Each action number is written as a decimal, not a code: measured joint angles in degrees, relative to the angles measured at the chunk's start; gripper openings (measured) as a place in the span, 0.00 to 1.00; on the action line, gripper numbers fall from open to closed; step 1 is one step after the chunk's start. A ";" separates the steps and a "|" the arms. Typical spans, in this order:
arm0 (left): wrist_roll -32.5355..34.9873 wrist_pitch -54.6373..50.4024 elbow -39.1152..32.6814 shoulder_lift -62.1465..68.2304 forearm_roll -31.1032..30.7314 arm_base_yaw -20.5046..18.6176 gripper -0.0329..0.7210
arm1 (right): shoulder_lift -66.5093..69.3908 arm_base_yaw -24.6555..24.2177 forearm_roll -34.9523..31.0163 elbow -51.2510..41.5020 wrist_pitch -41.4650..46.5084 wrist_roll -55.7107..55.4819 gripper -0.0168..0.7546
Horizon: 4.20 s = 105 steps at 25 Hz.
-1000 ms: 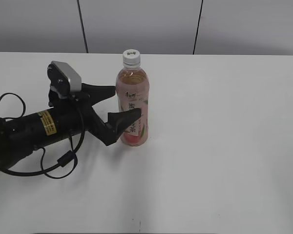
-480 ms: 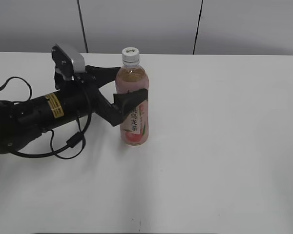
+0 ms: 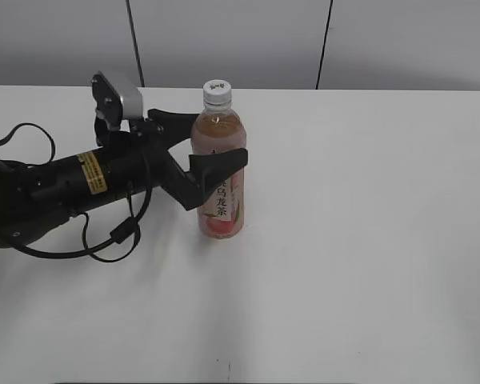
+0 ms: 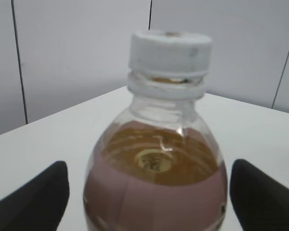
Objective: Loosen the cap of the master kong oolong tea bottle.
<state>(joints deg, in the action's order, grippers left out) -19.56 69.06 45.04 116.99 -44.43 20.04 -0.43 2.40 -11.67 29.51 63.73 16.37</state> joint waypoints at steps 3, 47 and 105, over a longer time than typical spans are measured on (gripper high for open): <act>-0.20 0.05 0.00 0.00 -0.18 0.28 0.85 | 0.00 0.00 0.00 0.00 0.00 0.00 0.63; -0.41 -2.23 0.01 0.00 6.08 2.86 0.66 | 0.00 0.00 1.07 0.00 0.00 0.00 0.63; -0.37 -0.08 0.06 0.00 -3.53 2.81 0.66 | 77.05 7.74 -34.74 41.56 -18.67 38.52 0.49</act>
<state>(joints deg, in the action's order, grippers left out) -19.93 68.98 45.10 116.99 -47.96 22.85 76.61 10.14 -46.41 71.07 45.06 54.89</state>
